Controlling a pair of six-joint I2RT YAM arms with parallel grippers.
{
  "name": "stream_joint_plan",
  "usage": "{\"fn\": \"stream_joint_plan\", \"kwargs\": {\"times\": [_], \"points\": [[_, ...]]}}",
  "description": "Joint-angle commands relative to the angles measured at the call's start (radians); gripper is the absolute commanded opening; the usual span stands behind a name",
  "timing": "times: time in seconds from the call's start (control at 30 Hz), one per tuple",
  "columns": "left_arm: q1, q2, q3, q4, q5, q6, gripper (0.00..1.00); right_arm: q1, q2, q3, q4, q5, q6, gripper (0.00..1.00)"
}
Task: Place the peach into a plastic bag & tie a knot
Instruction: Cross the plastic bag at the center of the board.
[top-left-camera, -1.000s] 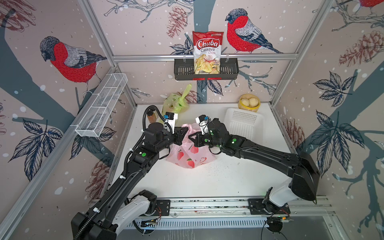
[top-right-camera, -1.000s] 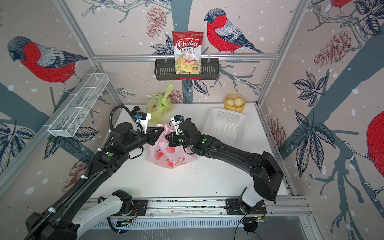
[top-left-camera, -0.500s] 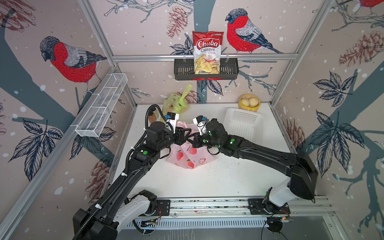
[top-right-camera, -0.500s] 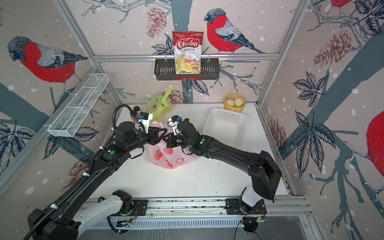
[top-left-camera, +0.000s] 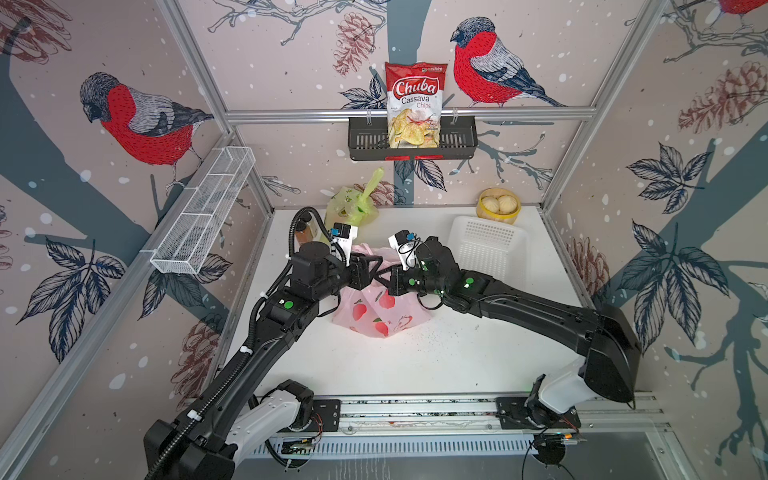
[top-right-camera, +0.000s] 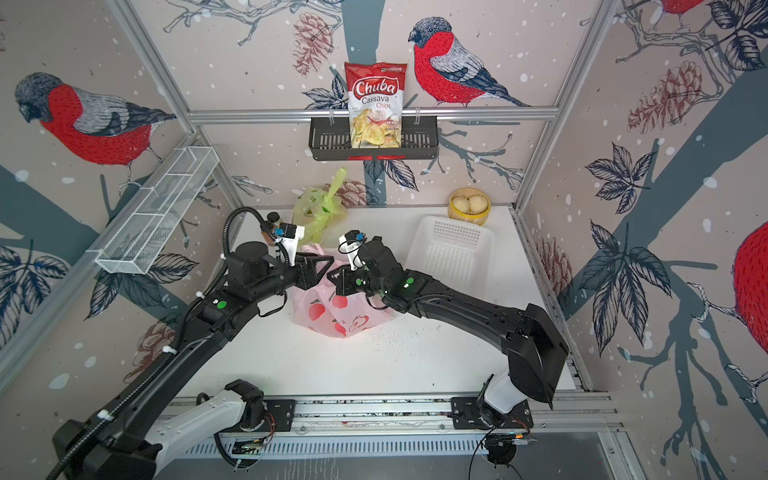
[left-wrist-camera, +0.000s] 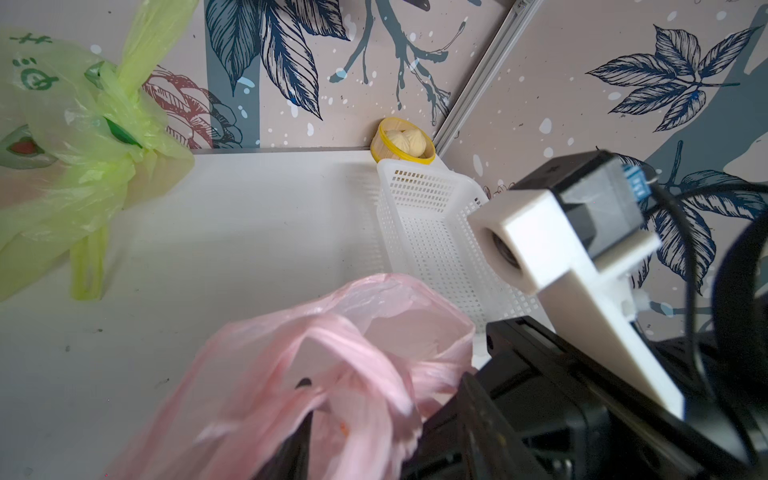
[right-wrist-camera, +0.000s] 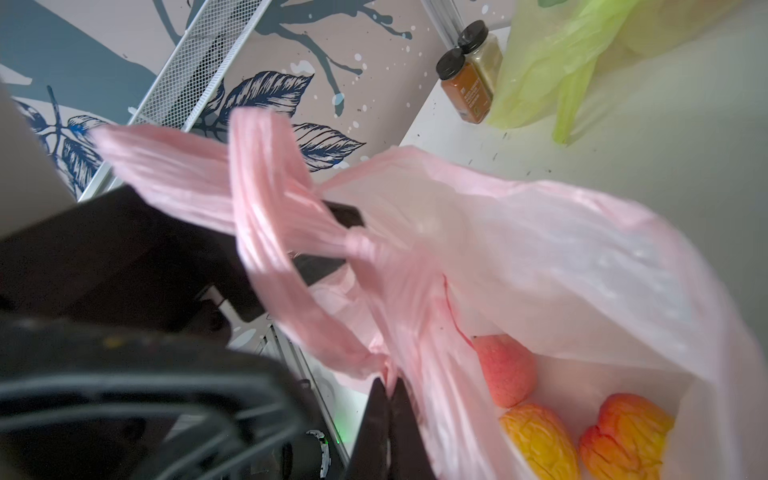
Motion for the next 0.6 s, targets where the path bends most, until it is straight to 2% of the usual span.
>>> {"fn": "stream_joint_plan", "kwargs": {"times": [0.0, 0.27, 0.57], "points": [[0.004, -0.003, 0.031, -0.084, -0.032, 0.028, 0.56, -0.005, -0.005, -0.003, 0.021, -0.01, 0.004, 0.0], [0.005, -0.063, 0.058, -0.207, -0.064, 0.026, 0.58, -0.006, -0.004, 0.0, 0.028, -0.017, 0.005, 0.0], [0.006, -0.161, 0.128, -0.24, -0.199, 0.058, 0.78, 0.0, -0.006, 0.006, 0.025, -0.028, 0.004, 0.0]]}}
